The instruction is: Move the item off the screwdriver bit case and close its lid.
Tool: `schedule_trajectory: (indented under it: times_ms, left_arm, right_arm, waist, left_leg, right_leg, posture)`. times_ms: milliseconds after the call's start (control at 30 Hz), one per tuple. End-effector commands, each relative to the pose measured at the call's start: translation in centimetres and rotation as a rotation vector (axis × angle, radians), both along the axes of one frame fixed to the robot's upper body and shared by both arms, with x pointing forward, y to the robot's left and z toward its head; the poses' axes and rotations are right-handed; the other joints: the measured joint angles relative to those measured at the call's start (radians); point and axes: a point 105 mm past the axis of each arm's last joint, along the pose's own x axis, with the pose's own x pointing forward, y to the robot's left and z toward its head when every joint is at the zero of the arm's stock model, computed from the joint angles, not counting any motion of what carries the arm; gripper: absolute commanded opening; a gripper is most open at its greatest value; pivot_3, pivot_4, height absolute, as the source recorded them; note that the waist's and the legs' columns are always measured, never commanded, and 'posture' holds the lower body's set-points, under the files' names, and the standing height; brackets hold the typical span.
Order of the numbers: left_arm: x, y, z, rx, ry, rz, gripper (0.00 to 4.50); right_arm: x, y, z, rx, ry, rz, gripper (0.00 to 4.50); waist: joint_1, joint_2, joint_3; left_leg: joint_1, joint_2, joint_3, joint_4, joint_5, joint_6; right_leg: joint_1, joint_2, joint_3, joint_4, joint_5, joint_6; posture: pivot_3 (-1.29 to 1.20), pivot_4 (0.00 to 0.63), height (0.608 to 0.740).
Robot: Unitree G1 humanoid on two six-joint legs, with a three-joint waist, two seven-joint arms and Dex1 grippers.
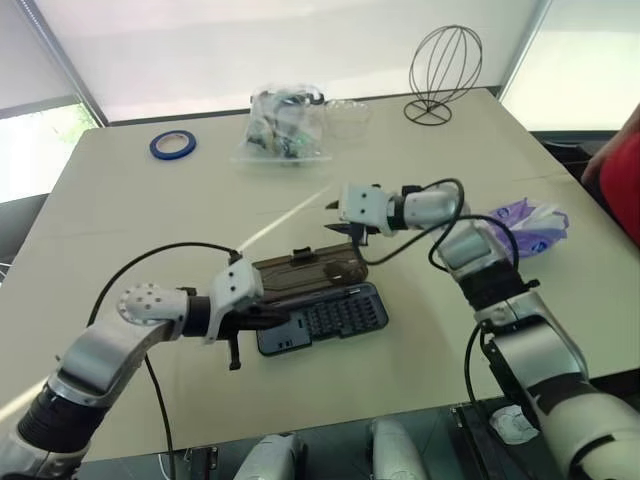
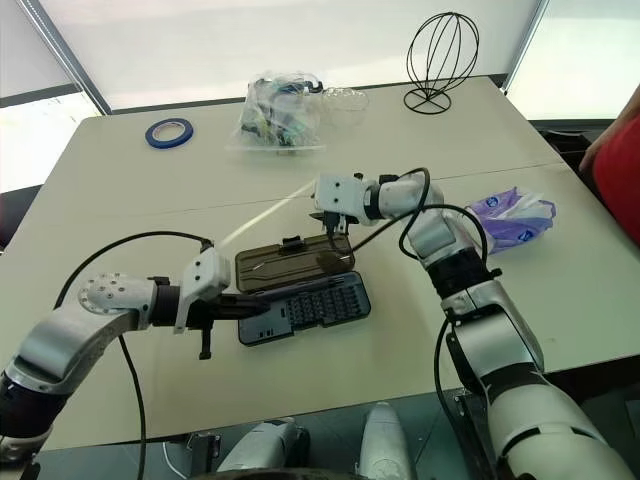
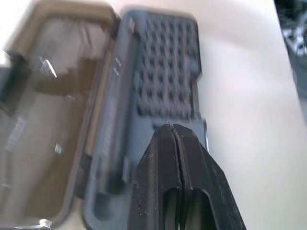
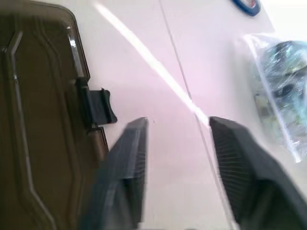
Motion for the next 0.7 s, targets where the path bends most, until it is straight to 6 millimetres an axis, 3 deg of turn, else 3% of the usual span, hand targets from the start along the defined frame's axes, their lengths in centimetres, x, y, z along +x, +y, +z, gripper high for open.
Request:
schedule_trajectory:
  times_ms: [33,200,500,600,700]
  left_arm:
    - [0.0,0.2,-1.0,0.061,-0.051,-0.033,0.00]
    - [-0.1,1.1,-2.8,0.116,-0.068,-0.022,0.00]
    - [-0.6,1.1,-3.1,0.085,-0.069,0.028,0.00]
    - [-0.8,1.1,-3.2,0.085,-0.070,0.042,0.00]
    - [-0.8,1.2,-3.3,0.086,-0.071,0.054,0.00]
  right_arm:
    - [0.4,0.4,0.2,0.022,0.123,-0.003,2.97]
    - [0.2,0.8,-2.0,-0.066,0.329,0.024,2.97]
    - [0.6,0.9,-4.7,-0.123,0.397,-0.028,2.97]
    - [0.5,1.0,-5.8,-0.111,0.442,-0.055,2.06]
    - [0.0,0.7,-7.3,-0.120,0.488,-0.065,0.59]
  waist:
    - [0.000,0.000,0.000]
    - [-0.001,0.001,0.001]
    - [-0.005,0.001,0.001]
    - [-0.015,0.001,0.000]
    - [-0.017,0.001,0.000]
  left_leg:
    - [0.000,0.000,0.000,0.000,0.000,0.000]
    - [-0.001,0.000,0.000,0.000,0.000,0.000]
    - [-0.001,0.000,0.000,0.000,0.000,0.000]
    - [0.000,0.000,0.000,0.000,0.000,0.000]
    - [0.002,0.000,-0.001,0.000,0.000,0.000]
  right_leg:
    - [0.000,0.000,0.000,-0.001,0.000,0.000]
    - [0.000,0.000,0.000,-0.001,0.000,0.000]
    - [0.000,0.000,-0.001,0.000,0.000,0.000]
    - [0.000,0.000,0.000,0.001,0.000,0.000]
    - [0.001,0.000,0.000,0.002,0.000,0.000]
  posture:
    - [0.00,0.150,0.740]
    - [0.00,0.150,0.740]
    - [0.00,0.150,0.740]
    - [0.00,0.150,0.740]
    - [0.00,0.150,0.740]
